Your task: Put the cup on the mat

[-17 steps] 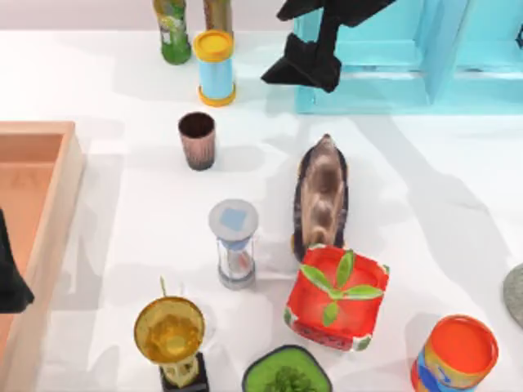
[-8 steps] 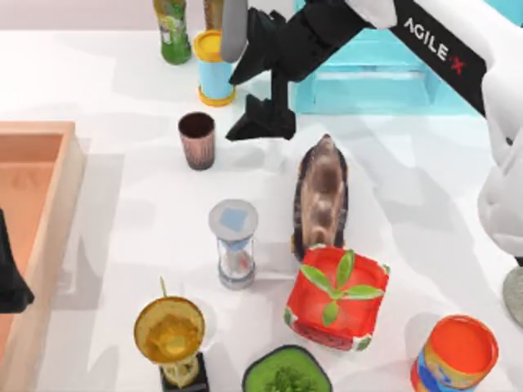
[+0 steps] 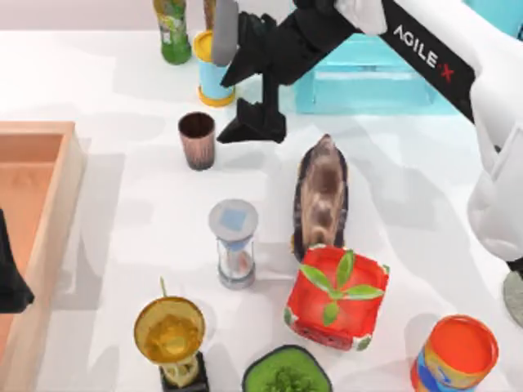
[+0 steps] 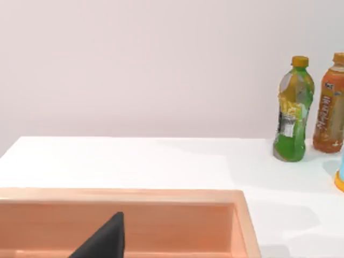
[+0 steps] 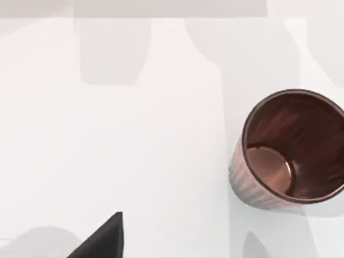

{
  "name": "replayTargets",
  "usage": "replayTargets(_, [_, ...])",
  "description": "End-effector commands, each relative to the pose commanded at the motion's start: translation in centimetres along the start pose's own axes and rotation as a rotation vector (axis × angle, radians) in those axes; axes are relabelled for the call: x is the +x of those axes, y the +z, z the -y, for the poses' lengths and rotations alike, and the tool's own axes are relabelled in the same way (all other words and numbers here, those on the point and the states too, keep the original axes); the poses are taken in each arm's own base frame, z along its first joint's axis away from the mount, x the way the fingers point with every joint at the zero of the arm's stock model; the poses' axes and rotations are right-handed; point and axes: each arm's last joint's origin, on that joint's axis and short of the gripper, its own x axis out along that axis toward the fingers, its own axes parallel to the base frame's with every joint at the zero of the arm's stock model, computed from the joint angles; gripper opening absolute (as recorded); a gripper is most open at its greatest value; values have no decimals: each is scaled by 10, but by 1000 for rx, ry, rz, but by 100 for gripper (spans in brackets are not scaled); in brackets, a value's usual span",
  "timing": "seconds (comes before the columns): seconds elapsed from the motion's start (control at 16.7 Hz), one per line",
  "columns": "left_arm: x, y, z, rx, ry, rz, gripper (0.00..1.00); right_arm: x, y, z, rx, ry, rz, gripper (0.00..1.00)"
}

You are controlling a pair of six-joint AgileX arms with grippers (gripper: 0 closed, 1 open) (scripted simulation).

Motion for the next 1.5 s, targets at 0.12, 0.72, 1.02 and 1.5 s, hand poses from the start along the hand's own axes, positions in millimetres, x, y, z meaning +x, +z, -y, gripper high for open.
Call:
replayTargets(0.12, [0,0,0,0,0,0,100,24,0,1,0,0,0,100])
replayTargets(0.72, [0,0,0,0,0,0,100,84,-1,-5,0,-2,1,92])
replayTargets(1.02, [0,0,0,0,0,0,100,84,-1,-5,0,-2,1,55])
replayTargets(1.5, [0,0,0,0,0,0,100,84,-1,-5,0,-2,1,0])
